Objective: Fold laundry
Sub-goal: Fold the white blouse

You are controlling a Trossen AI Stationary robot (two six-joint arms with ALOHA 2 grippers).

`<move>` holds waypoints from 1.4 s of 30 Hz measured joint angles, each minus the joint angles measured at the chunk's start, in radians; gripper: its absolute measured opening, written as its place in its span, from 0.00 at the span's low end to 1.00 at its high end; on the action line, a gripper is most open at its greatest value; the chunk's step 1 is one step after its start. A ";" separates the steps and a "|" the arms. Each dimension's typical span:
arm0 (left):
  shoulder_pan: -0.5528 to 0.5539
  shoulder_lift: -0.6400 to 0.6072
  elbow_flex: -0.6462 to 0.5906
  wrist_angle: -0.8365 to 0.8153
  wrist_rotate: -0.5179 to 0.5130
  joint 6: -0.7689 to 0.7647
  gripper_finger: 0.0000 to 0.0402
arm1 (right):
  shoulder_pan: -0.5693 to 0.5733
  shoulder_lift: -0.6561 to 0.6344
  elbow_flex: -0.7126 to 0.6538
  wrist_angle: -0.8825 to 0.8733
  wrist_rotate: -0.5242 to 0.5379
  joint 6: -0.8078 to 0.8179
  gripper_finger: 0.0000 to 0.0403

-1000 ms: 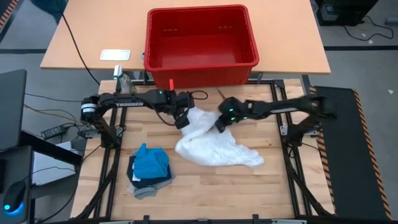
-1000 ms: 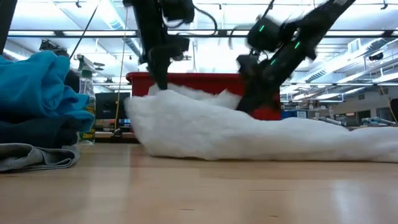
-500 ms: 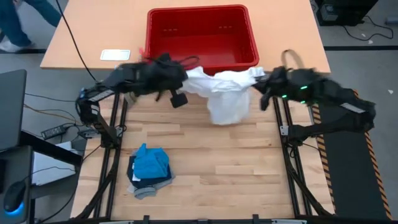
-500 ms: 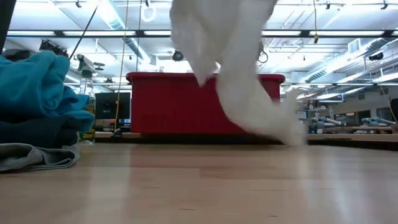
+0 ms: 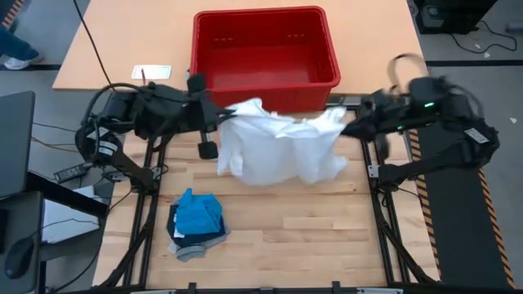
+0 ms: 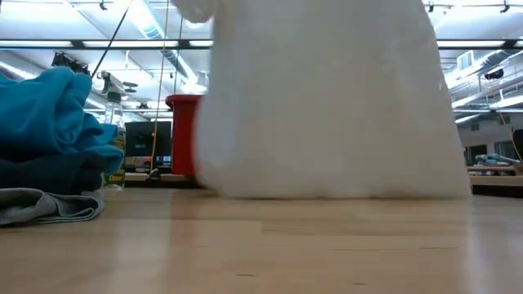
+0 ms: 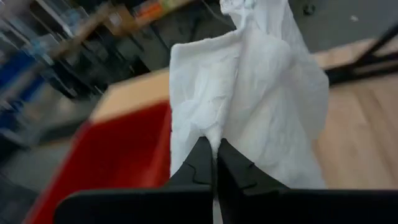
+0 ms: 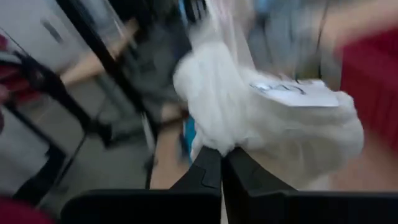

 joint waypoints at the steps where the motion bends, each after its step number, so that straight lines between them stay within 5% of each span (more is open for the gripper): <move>1: -0.007 0.006 -0.001 -0.029 0.002 -0.030 0.00 | 0.011 0.016 -0.006 -0.050 -0.005 0.031 0.00; 9: -0.045 0.069 -0.130 -0.345 0.120 -0.433 0.00 | 0.162 0.176 -0.222 -0.304 0.014 0.263 0.00; 15: -0.119 0.071 -0.470 -0.302 0.286 -0.636 0.00 | 0.314 0.281 -0.462 -0.245 -0.098 0.436 0.01; 23: -0.191 0.069 -0.748 -0.152 0.320 -0.708 0.00 | 0.429 0.350 -0.579 -0.137 -0.131 0.564 0.13; 30: -0.191 0.068 -0.748 -0.139 0.320 -0.708 0.00 | 0.408 0.296 -0.578 -0.073 -0.069 0.627 0.36; 33: -0.191 0.068 -0.747 -0.138 0.319 -0.705 0.00 | 0.389 0.261 -0.578 -0.074 0.053 0.622 0.45; 36: -0.185 0.068 -0.747 -0.136 0.314 -0.687 0.00 | 0.330 0.258 -0.587 -0.009 0.242 0.514 0.52; 42: -0.141 0.068 -0.746 -0.102 0.311 -0.648 0.00 | 0.130 0.388 -0.653 0.259 0.256 0.308 0.55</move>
